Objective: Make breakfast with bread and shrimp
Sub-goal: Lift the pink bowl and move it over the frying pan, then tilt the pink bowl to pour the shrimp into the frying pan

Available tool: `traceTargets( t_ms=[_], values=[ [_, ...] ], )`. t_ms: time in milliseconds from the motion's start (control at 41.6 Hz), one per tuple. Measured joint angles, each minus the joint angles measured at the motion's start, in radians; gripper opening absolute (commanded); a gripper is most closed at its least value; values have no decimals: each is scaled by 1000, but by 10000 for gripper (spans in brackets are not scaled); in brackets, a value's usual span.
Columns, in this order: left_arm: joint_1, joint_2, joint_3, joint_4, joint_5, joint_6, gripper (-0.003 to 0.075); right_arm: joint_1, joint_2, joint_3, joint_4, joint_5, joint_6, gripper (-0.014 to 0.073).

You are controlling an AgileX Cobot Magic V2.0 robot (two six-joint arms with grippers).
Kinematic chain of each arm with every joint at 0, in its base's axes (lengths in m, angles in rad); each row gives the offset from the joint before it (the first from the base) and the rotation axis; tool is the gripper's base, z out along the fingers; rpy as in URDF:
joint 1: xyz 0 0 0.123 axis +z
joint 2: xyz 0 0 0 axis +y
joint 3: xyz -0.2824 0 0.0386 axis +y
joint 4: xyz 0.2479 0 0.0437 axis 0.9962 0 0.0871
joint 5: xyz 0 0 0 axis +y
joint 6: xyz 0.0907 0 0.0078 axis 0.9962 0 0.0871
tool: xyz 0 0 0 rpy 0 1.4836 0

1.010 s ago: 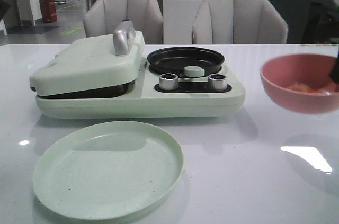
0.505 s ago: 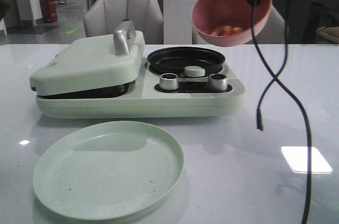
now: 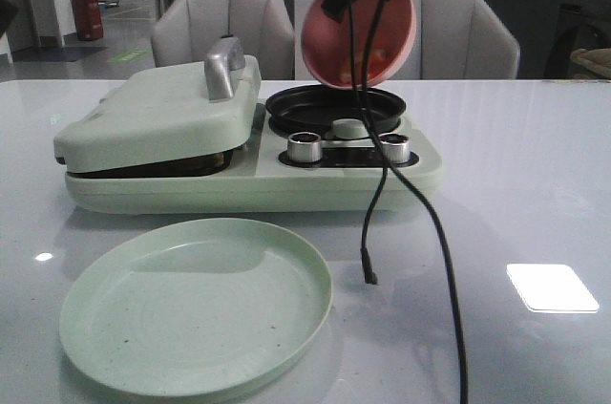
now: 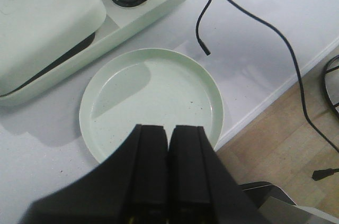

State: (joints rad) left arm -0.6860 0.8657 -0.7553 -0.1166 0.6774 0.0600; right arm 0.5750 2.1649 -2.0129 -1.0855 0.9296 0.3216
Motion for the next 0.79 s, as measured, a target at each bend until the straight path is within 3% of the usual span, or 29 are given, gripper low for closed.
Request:
traceTargets(
  t_ms=[216,481,794],
  values=[
    [0,0,0,0,0,0,101,73,25,-4,-271,80,90,45],
    [0,0,0,0,0,0,101,88,47,-6,-570,123,172,45],
    [0,0,0,0,0,0,101,88,62,-9,-619,121,184,45]
  ],
)
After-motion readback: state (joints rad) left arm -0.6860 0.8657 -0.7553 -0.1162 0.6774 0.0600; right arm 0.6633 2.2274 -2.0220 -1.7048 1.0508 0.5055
